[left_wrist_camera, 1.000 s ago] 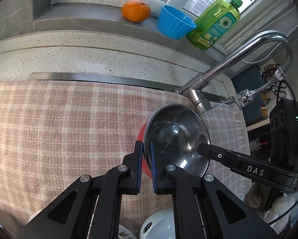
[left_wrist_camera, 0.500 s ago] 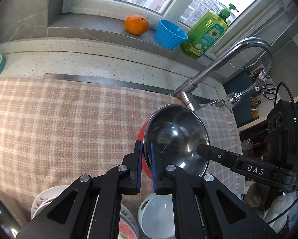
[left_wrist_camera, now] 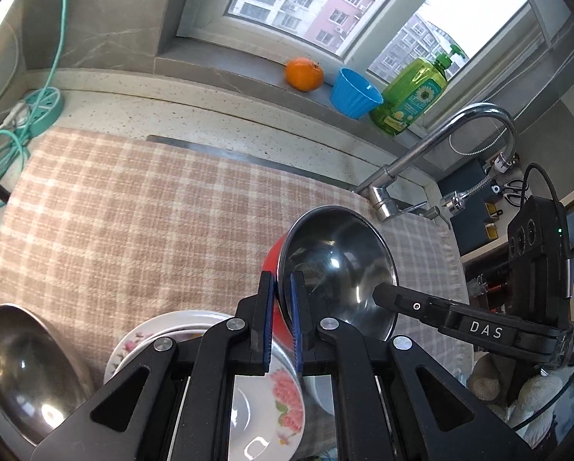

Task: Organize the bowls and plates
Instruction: 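Carry the red-bottomed bowl over the large steel bowl with both grippers, then lower the red-bottomed bowl into the large steel bowl with both grippers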

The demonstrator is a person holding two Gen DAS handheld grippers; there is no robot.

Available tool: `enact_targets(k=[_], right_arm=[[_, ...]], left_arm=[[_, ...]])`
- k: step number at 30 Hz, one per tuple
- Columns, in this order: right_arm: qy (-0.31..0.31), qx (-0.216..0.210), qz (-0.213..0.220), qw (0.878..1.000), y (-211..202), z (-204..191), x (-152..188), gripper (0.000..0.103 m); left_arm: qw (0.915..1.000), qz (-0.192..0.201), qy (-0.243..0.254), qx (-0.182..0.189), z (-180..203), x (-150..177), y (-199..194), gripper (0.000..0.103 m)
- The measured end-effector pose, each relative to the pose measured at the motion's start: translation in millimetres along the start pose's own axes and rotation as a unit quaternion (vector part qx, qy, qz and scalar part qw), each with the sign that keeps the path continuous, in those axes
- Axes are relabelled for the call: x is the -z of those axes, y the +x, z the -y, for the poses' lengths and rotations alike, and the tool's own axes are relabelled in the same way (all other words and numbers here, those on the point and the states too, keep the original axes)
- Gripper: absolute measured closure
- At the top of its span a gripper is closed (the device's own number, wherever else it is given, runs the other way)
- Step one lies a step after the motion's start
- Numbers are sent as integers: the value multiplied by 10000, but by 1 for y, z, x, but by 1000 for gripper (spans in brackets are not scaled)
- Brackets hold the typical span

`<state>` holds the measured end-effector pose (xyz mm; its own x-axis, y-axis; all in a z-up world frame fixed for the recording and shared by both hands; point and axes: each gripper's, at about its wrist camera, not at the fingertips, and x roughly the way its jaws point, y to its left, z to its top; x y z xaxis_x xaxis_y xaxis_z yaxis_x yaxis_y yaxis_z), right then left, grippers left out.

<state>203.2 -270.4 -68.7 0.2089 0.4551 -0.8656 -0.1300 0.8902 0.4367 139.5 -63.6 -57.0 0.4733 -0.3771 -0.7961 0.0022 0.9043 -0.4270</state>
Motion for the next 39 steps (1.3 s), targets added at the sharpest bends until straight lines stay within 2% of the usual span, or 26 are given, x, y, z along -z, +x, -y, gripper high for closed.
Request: enact_targets(k=[19,33,39], right_arm=[[-973,-280,-468,9938,46,-113,20,93],[-1927,-298,-926,9764,93,-198,50,93],[-2221,-193,-1101,9686,116,-222,67,93]], left_arm=[[9943,622,-755,-434,-83,33,-76,96],[9828,892,-1374,-858,-149,72,-121,96],[9778,899,-1605,-999,-171,86,-126,96]])
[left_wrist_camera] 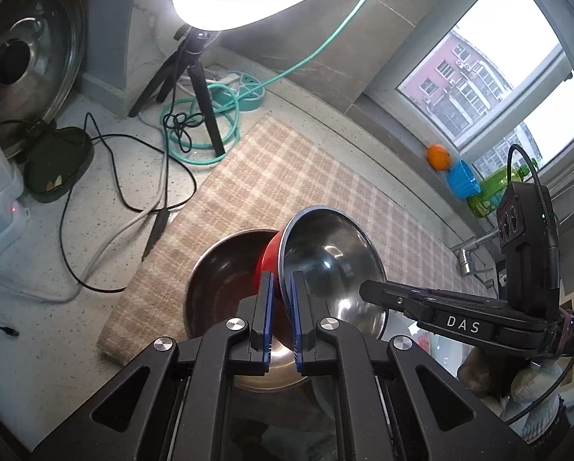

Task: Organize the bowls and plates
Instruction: 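Lower the red-bottomed bowl into the large steel bowl with both grippers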

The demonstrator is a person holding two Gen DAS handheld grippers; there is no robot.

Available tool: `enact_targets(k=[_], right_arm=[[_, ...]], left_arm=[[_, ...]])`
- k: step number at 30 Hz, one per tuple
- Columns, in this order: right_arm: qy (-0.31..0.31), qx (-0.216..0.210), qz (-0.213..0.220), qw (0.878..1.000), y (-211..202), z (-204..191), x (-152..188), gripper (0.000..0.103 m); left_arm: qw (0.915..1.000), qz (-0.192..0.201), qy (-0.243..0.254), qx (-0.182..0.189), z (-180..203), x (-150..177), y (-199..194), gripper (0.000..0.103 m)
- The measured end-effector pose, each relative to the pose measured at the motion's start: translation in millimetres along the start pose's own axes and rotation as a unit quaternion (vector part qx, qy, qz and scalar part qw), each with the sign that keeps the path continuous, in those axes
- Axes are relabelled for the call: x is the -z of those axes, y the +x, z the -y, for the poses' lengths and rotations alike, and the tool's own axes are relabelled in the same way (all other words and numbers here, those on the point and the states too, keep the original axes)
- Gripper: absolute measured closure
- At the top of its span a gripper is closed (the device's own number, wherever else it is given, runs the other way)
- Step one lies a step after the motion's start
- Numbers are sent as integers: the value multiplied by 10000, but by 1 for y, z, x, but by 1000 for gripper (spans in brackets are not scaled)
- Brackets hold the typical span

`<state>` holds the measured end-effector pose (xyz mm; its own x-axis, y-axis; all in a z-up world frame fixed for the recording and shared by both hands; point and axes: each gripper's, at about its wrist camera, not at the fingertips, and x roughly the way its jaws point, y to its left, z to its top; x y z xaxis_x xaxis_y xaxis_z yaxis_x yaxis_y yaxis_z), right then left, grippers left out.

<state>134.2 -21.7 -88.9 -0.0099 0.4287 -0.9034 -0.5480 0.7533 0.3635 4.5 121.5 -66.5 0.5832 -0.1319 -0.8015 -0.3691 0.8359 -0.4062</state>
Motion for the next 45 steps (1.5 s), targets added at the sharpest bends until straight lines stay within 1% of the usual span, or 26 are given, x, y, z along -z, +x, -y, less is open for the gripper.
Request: enact_targets(k=[9,21,27,30,35,37,39,45], right_arm=[[-275,298,-239,9989,30,-15,1,93],[-559,612,-427,9956,57,-23,2,93],[-621,641,-446,9950,60,-24,1,93],[-638,608,-463,9950,60,-25,0,91],[-611,619,-475,9951,59,-25,-2,90],[-599,562,-477,9955,58,-25,-3,84],[-636,572,-454,9953,57,-28,-3,81],[-615,551,-373,9959,50,-27,-5,78]], left_arm=[[9991,-248,-321,-89,-30,10,16,96],[9978,-485,-326,-317,-42,19,37,96],[9973,-542,-275,-414,-44,22,41,97],[9972,-540,-237,-452,-44,22,41,96],[9971,-586,-212,-434,-43,21,43,96],[9969,-637,-220,-405,-43,21,44,96],[9969,-658,-221,-377,-42,21,45,96],[9969,-673,-221,-342,-41,21,44,96]])
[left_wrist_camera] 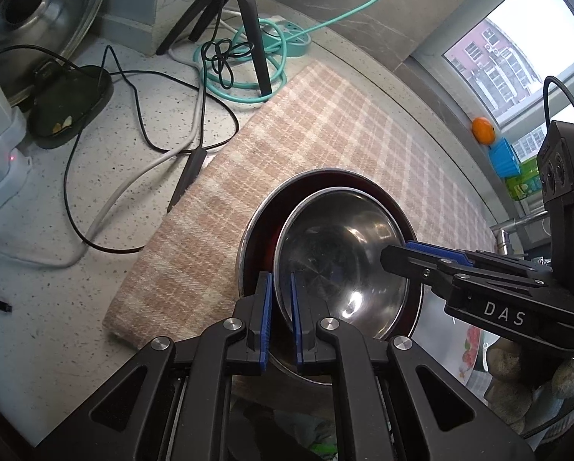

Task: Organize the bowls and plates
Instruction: 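Lower the red-bottomed bowl into the large steel bowl with both grippers, then open both grippers and move them to the pale blue bowl, then grasp the rim of the pale blue bowl with both grippers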

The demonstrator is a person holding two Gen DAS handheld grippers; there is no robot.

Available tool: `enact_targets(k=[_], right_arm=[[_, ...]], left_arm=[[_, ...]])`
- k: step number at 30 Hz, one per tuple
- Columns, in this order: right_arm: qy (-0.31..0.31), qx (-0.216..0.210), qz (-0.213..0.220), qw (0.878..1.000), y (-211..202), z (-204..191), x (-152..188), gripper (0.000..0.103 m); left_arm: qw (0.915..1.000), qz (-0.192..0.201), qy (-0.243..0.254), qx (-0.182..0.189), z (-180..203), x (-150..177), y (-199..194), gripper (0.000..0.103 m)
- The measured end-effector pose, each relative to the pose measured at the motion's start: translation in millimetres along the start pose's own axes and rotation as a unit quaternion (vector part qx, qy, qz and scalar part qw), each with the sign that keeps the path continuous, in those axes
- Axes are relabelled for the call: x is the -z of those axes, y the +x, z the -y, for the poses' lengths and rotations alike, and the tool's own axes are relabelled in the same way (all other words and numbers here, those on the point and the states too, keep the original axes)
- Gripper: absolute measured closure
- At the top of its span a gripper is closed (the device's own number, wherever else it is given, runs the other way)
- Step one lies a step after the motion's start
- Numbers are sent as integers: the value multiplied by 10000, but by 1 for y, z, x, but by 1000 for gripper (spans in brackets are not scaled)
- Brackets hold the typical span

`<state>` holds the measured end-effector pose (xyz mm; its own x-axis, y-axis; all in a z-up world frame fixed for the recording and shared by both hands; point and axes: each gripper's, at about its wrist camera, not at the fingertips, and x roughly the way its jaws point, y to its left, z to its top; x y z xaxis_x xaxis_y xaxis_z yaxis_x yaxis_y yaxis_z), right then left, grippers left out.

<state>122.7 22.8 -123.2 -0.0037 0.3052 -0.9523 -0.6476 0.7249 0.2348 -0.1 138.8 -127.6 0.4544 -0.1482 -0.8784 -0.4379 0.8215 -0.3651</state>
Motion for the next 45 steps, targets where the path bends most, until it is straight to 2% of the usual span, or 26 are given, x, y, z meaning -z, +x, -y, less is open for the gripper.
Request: enact_targets(k=[8,17,23,25,36,37,45], right_arm=[[127,-141,154,9997,-13,7,4,78],[295,-276,540,9977,-45,20,16,78],[619,-539,974,9918,-84,42,34,77],[750,-559,1145,9890,-97,54,43,74],[1402,-137,1837,9728,-148,125,104,68],[1595,-68,1943,9679,-154,142,120,68],[2346,487,2021,9496,-160,207,184,67]], left_arm=[[10000,79,16,47,2,0,-9,96],[9989,419,205,46,14,-2,-34,93],[9974,539,370,299,33,0,-46,94],[9966,547,474,404,44,3,-49,93],[9885,220,1088,1030,113,25,-38,93],[9874,182,1153,1073,120,27,-36,93],[9772,-182,1636,1342,171,47,-14,93]])
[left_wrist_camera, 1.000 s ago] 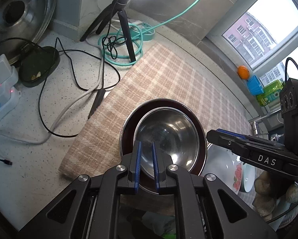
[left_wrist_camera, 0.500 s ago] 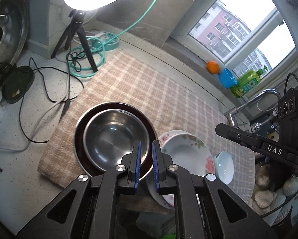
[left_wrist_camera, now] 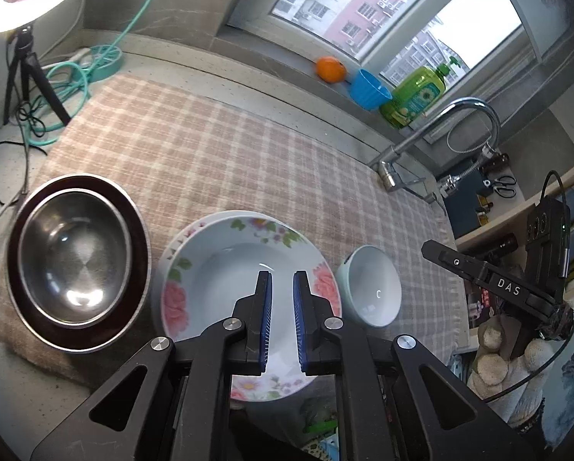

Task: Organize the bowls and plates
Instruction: 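Grasp the rim of the pale blue bowl with both grippers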

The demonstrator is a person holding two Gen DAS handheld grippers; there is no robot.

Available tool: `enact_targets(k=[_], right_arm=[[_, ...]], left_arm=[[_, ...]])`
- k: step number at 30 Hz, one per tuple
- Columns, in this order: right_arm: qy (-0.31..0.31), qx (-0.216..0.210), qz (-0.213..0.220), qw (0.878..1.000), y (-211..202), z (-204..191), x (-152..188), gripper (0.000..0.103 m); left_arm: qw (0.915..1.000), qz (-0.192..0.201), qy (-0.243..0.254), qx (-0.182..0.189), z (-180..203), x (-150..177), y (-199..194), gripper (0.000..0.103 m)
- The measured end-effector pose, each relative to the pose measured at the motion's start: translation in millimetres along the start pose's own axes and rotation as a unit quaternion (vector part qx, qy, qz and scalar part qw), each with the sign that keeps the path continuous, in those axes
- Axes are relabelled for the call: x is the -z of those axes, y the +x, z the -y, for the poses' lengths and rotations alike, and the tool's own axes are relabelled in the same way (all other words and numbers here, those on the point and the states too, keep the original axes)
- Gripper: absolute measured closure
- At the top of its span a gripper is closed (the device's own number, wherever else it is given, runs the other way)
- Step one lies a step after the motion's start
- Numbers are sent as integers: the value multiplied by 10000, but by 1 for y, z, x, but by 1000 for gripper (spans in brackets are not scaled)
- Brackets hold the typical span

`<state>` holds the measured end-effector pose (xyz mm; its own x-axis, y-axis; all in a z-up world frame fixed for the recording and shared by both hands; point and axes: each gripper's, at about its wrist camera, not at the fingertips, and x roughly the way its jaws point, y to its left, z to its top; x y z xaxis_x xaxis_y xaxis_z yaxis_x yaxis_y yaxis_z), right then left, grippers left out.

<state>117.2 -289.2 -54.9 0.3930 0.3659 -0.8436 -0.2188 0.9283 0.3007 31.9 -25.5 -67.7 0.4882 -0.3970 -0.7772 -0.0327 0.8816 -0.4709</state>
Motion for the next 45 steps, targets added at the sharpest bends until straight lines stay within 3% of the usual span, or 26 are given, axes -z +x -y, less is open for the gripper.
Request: enact_targets(k=[11,24,39,45], right_arm=[[545,319,-24,9980,0,60,20,68],[876,217,-364,9953,24,90,40,67],[1164,-32,-665,9910,49,96,49,68],[1200,-90,-772,9897,54,94,50,81]], left_arm=[[9956,-504,762,220,59,4,58,93],[9857,-935,1391,-182,87,-1,120,93],[9813,-1236,1453,-251,88,-1,142,93],[9812,-1276,1423,-249,86,-2,144,94]])
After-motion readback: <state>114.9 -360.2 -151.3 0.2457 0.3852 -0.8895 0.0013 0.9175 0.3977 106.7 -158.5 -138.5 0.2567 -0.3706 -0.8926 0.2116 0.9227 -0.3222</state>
